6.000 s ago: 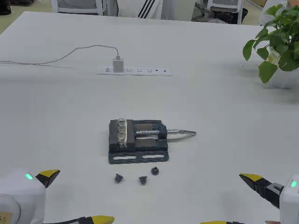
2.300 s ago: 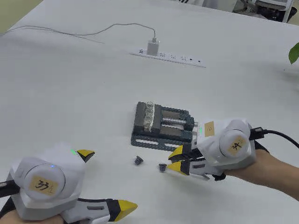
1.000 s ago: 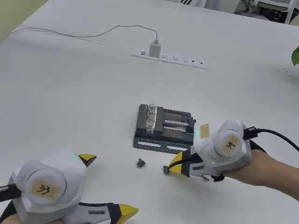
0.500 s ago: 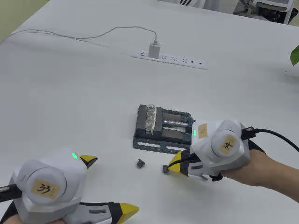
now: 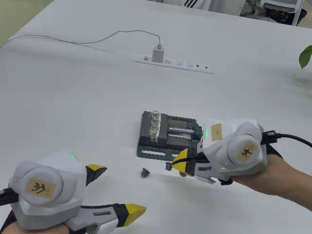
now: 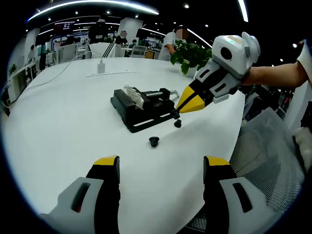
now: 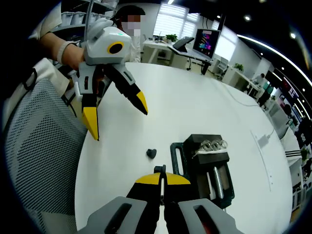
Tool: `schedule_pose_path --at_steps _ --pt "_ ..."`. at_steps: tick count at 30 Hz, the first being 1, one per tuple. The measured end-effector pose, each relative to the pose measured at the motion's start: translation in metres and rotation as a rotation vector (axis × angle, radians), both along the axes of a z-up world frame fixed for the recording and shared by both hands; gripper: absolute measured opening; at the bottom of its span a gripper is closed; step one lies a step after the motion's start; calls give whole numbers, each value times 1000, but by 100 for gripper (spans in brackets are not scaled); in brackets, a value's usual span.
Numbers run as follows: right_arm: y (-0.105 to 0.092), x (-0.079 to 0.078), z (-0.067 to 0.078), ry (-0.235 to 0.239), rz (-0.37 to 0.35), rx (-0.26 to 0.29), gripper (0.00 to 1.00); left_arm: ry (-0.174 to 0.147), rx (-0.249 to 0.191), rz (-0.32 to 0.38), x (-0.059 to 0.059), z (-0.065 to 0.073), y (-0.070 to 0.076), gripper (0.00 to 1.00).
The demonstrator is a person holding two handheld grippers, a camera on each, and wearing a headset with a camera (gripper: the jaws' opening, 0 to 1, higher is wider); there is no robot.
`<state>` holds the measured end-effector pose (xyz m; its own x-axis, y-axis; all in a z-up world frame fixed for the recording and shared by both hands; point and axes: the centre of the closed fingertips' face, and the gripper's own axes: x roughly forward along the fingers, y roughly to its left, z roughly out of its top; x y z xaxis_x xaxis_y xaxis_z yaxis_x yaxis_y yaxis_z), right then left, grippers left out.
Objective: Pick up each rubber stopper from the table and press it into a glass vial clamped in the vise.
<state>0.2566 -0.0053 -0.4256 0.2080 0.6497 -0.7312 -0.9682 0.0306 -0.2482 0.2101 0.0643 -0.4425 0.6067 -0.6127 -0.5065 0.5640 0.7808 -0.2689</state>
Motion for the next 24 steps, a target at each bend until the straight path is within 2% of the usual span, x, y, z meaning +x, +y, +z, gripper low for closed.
schedule_pose_path --at_steps 1,3,4,5,7,8,11,14,15,17,18,24 --pt "1 0 4 -11 2 4 0 -1 -13 4 2 2 -1 66" --pt "2 2 13 -66 10 9 0 6 -47 10 7 8 -4 62" --pt "3 0 16 -70 18 11 0 4 -54 9 9 10 -5 60" --pt "3 0 21 -95 18 15 0 4 -67 7 12 13 -6 57" --pt "4 -2 25 -112 22 16 0 17 -99 -3 15 18 -12 50" --pt "4 -2 29 -138 30 19 0 14 -113 -3 19 22 -14 48" --pt "3 -5 33 -169 38 18 0 20 -160 -15 24 32 -23 42" --pt "3 -9 35 -177 37 26 0 32 -190 -42 28 38 -33 35" --pt "2 -10 36 -186 41 23 0 37 -213 -60 28 42 -39 31" --pt "2 -12 35 -181 45 23 0 36 -236 -69 30 46 -45 26" --pt "2 -14 36 -178 46 30 0 45 -250 -83 30 47 -49 23" --pt "3 -18 38 -181 50 43 0 74 -270 -118 30 45 -61 18"
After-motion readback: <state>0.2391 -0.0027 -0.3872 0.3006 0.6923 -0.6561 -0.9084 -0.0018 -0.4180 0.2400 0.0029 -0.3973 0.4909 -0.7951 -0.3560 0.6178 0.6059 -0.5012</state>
